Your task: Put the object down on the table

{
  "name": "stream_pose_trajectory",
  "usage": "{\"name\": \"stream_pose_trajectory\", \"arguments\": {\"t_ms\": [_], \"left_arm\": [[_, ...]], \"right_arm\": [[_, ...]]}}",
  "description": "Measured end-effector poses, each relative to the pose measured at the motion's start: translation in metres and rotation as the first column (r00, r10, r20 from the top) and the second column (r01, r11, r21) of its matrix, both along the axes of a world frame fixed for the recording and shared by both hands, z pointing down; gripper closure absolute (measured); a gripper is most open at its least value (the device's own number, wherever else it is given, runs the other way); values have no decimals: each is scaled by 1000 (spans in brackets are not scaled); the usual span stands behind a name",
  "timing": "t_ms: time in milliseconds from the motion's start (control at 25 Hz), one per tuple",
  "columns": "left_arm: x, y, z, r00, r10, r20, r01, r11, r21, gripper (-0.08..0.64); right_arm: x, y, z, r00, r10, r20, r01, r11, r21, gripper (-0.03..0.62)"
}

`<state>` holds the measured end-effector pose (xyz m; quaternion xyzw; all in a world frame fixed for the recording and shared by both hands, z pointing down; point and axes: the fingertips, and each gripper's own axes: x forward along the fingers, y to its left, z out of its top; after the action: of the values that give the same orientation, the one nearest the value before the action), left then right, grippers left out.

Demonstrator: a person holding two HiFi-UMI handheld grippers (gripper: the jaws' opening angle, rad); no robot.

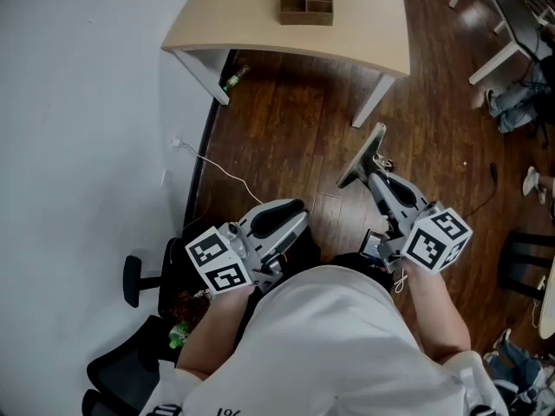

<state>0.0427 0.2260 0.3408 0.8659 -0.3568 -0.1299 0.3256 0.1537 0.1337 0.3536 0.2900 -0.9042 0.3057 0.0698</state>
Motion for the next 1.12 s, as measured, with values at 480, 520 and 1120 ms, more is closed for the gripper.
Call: {"name": "stream_pose_trajectory", "arguments": {"t_ms": [480, 520, 1120], "left_arm": [[-48, -44, 3, 1000, -22, -19, 22, 1000, -14, 478], [-51, -49, 4, 1000, -26, -16, 26, 1000, -12, 479], [-73, -155, 3, 996, -91, 18, 91, 995, -32, 479]], "right_arm": [[-50, -54, -4, 1000, -19, -16, 19, 1000, 6, 588], [-53, -60, -3, 1000, -23, -13, 23, 1000, 9, 588], [-89, -178, 2, 994, -108, 16, 108, 994, 12, 588]]}}
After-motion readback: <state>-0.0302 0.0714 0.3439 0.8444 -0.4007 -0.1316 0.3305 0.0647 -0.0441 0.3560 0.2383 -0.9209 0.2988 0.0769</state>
